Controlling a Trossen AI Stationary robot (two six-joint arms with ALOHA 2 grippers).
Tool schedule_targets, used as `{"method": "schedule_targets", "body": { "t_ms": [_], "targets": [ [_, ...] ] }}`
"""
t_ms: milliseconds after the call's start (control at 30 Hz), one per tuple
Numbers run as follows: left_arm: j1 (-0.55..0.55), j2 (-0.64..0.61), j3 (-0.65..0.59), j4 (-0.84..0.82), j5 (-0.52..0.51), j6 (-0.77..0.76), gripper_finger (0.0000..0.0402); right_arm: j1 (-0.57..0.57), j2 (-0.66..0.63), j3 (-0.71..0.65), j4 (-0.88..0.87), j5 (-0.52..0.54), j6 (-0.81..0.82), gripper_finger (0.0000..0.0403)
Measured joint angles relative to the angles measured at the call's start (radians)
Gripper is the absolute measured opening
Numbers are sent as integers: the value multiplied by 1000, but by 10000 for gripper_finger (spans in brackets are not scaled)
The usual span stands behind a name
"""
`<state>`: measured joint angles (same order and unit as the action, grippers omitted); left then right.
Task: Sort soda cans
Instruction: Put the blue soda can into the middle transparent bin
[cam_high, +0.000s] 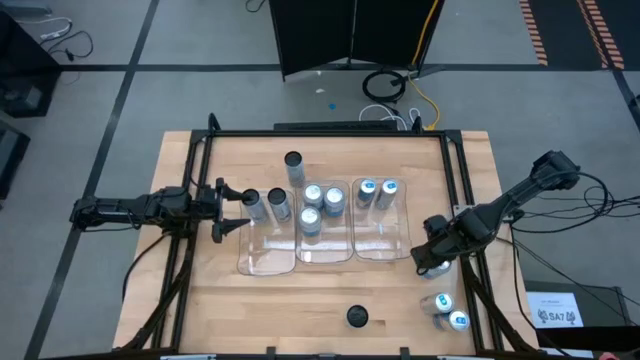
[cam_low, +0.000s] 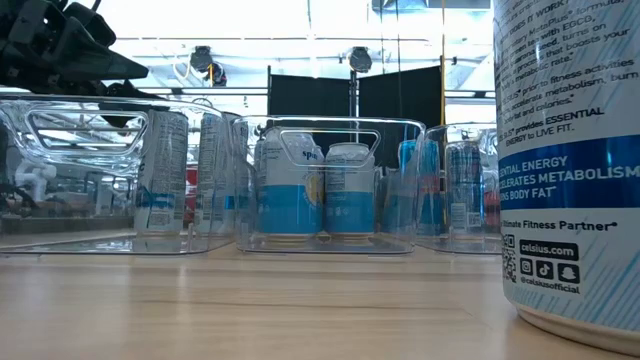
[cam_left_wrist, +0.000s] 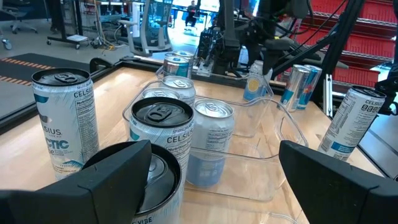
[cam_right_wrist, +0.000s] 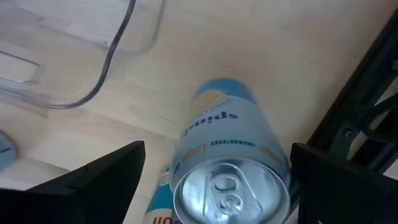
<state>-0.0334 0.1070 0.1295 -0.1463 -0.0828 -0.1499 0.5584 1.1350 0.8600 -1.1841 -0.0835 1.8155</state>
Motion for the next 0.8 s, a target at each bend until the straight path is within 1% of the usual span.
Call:
{"method": "schedule_targets", "body": {
  "t_ms": [233, 433, 533, 733, 800],
  "targets": [
    [0, 0, 0, 0, 0, 0, 363, 48, 58, 0, 24, -26, -3, 396],
    [0, 0, 0, 0, 0, 0, 363, 74, 79, 0, 26, -28, 1, 391],
    [0, 0, 0, 0, 0, 0, 363, 80, 89, 0, 25, -28, 1, 365],
    [0, 0, 0, 0, 0, 0, 363, 85, 98, 1, 23, -28, 1, 284],
    [0, 0, 0, 0, 0, 0, 363, 85, 97, 2, 23, -35, 2, 279]
  ]
}}
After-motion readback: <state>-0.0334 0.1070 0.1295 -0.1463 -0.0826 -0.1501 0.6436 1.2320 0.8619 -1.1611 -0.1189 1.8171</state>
